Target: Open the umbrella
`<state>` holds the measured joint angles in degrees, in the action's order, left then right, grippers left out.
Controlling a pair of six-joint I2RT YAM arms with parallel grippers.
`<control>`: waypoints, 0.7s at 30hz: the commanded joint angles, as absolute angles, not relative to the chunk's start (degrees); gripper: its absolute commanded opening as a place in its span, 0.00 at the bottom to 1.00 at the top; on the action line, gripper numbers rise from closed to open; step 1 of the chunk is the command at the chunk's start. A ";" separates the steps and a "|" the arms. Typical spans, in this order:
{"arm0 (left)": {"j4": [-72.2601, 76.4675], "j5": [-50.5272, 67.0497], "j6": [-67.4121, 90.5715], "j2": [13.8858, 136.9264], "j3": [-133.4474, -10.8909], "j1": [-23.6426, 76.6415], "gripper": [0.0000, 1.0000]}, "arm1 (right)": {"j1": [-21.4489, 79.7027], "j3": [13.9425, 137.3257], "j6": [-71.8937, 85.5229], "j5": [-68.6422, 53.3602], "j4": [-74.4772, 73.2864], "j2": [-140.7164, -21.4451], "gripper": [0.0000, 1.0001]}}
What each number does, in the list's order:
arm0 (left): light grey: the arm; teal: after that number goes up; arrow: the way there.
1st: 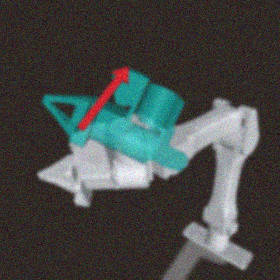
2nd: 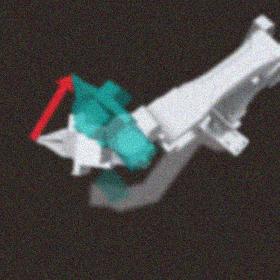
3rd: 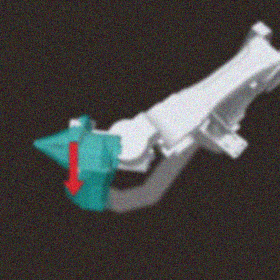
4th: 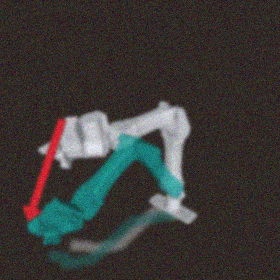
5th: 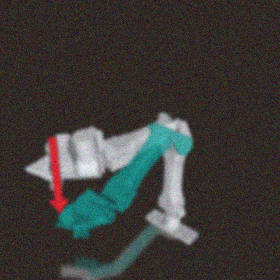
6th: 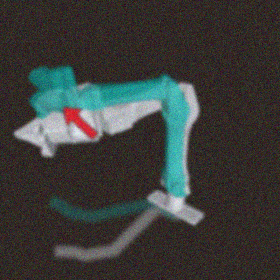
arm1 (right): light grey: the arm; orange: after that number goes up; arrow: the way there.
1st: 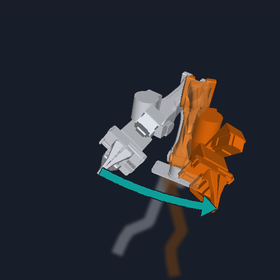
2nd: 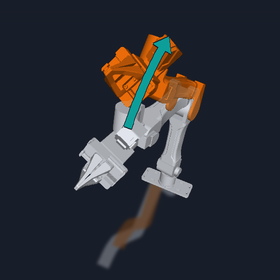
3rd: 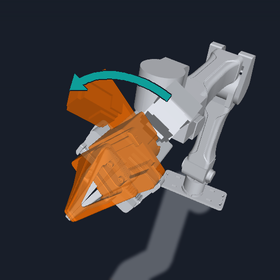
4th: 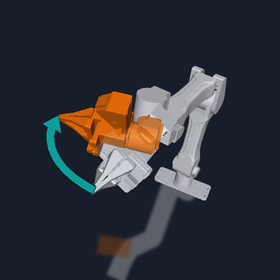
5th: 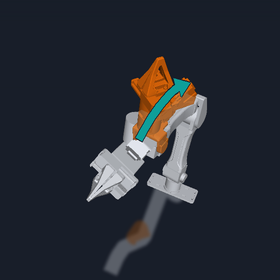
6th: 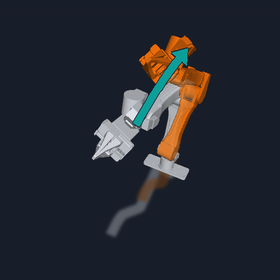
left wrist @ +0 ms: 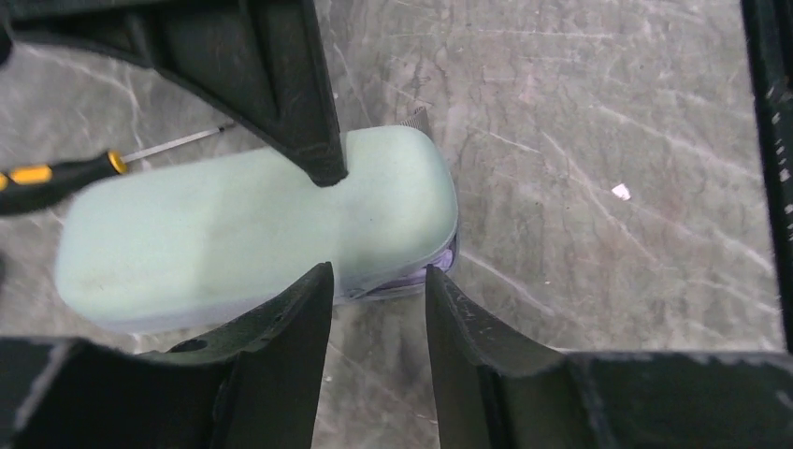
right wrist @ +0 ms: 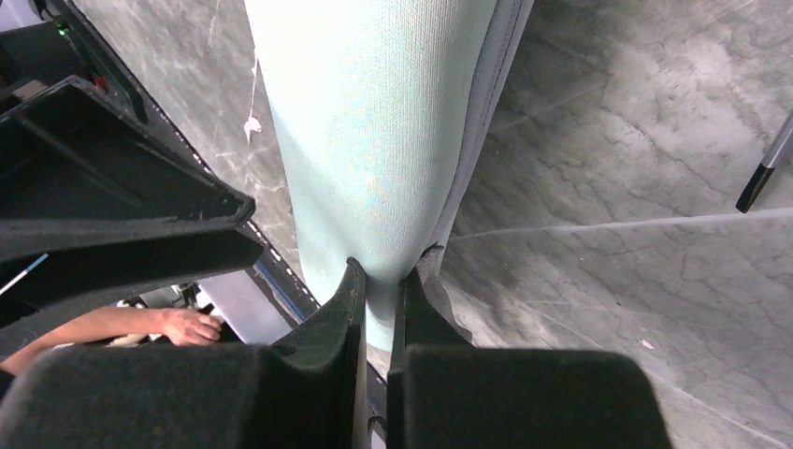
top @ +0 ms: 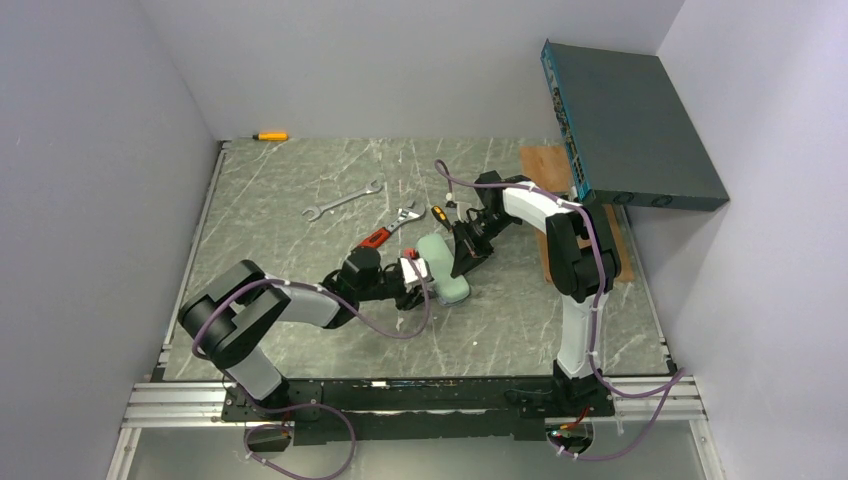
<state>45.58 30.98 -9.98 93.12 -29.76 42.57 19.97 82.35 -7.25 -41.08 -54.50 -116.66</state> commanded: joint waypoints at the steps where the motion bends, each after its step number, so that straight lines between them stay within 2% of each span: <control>1: 49.30 30.26 -26.55 91.04 -28.86 43.90 0.45 | 20.52 82.74 -9.51 -32.79 -55.44 -119.05 0.00; 9: 44.72 33.73 -39.67 92.21 -29.94 44.10 0.43 | 20.56 83.82 -10.09 -33.48 -56.28 -120.17 0.00; 21: 40.93 36.37 -43.34 93.48 -30.68 44.08 0.42 | 20.78 83.21 -10.79 -34.32 -56.33 -120.22 0.00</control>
<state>41.67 33.52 -40.95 92.62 -29.34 43.77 20.08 83.72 -7.55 -40.97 -56.05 -117.67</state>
